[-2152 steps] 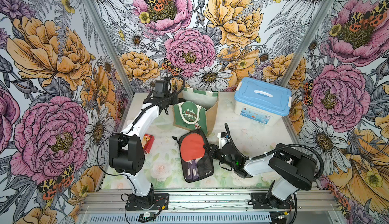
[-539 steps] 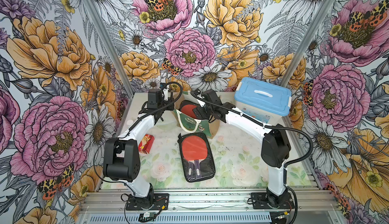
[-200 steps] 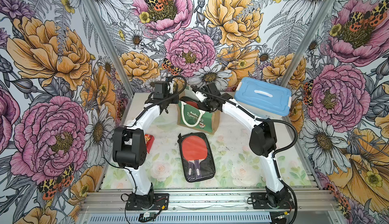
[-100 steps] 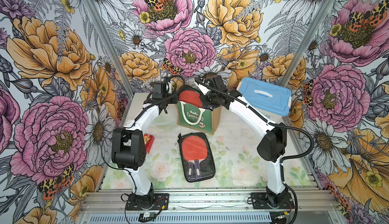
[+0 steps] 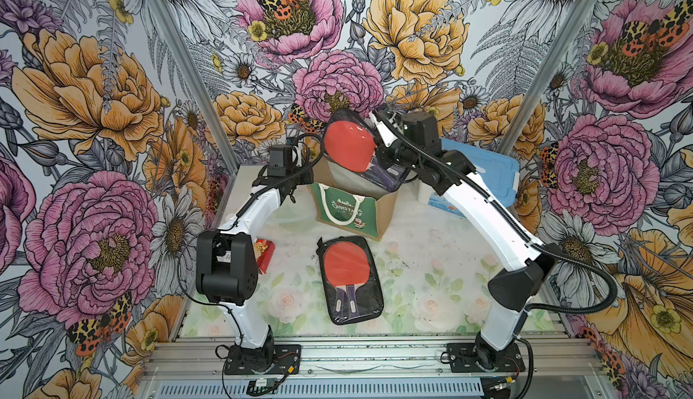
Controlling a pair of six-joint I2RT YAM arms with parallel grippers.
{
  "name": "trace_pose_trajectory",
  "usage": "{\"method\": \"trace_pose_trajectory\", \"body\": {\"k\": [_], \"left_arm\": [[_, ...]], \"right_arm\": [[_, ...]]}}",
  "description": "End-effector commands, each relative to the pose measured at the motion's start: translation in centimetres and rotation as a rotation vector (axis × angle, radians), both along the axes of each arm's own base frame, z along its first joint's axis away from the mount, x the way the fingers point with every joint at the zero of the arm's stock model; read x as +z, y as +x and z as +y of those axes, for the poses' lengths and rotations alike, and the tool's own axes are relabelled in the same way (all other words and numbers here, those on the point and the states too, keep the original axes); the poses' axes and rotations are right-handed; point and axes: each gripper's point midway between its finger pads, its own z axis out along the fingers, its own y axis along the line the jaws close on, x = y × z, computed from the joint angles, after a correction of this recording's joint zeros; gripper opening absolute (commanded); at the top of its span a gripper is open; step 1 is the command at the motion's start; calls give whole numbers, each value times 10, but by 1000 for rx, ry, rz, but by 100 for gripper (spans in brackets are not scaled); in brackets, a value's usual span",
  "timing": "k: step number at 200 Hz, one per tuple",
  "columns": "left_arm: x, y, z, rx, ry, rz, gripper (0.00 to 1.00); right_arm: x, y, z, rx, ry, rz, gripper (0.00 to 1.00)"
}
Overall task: Remove the ping pong set from the canvas bag
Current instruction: Pick up the ping pong set from the canvas bag, then place the ping pong set at the center of the board.
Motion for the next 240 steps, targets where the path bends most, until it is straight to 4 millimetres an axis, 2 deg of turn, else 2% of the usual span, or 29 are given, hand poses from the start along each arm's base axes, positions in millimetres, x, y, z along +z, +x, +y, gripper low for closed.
{"method": "trace_pose_trajectory", "body": {"k": [1,35,66,94,159,214,240], "left_arm": [[11,4,12,50,-3,-28,0],[12,5,9,47,0,-31,0],[16,6,7,45,1,-40,0],[20,8,5,37,-5,-48,0],[30,8,4,34,-13,-67,0],[28,7,0,24,-19,-61,0],[28,6,-1,19,-25,-59,2]], "right_arm": [[76,-25,-37,-95,121,-164,0],[95,-54,-67,-153,170,-191,0],[82,-79,-94,-220,210,-155,0],[43,-94,-112,-277,223,-76,0],[-73,-130,-146,-417,292,160,0],[-164,-153,-149,-485,404,380,0],[-193,-162,-146,-502,454,434,0]]}}
